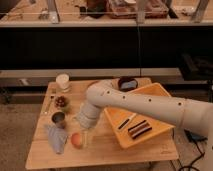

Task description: Place apple in paper cup

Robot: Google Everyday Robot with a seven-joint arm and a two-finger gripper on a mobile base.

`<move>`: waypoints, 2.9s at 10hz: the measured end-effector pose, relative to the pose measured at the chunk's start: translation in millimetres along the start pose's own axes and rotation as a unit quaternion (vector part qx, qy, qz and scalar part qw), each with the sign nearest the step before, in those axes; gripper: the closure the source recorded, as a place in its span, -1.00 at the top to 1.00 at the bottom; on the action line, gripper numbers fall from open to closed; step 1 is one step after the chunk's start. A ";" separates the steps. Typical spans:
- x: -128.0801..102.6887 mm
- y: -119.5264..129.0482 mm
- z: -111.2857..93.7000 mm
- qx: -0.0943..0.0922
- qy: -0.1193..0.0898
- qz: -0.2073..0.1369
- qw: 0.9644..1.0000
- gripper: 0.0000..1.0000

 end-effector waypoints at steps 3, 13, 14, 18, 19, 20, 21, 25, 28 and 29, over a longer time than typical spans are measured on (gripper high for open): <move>0.1 -4.0 35.3 -0.002 -0.016 0.029 0.999 0.60; 36.7 -19.7 78.4 0.022 0.010 0.068 0.997 0.60; 44.7 -22.8 84.0 0.029 0.021 0.075 0.997 0.60; 65.4 -31.7 92.7 0.036 0.010 0.099 0.994 0.60; 65.6 -33.8 98.4 0.034 0.000 0.101 0.994 0.60; 64.5 -35.3 103.0 0.031 -0.009 0.103 0.994 0.60; 63.0 -36.3 106.0 0.030 -0.015 0.103 0.994 0.60; 54.3 -38.5 115.6 0.024 -0.030 0.100 0.994 0.01; 56.3 -37.8 111.6 0.027 -0.024 0.101 0.994 -0.04; 55.8 -38.4 106.3 0.031 -0.021 0.099 0.994 -0.04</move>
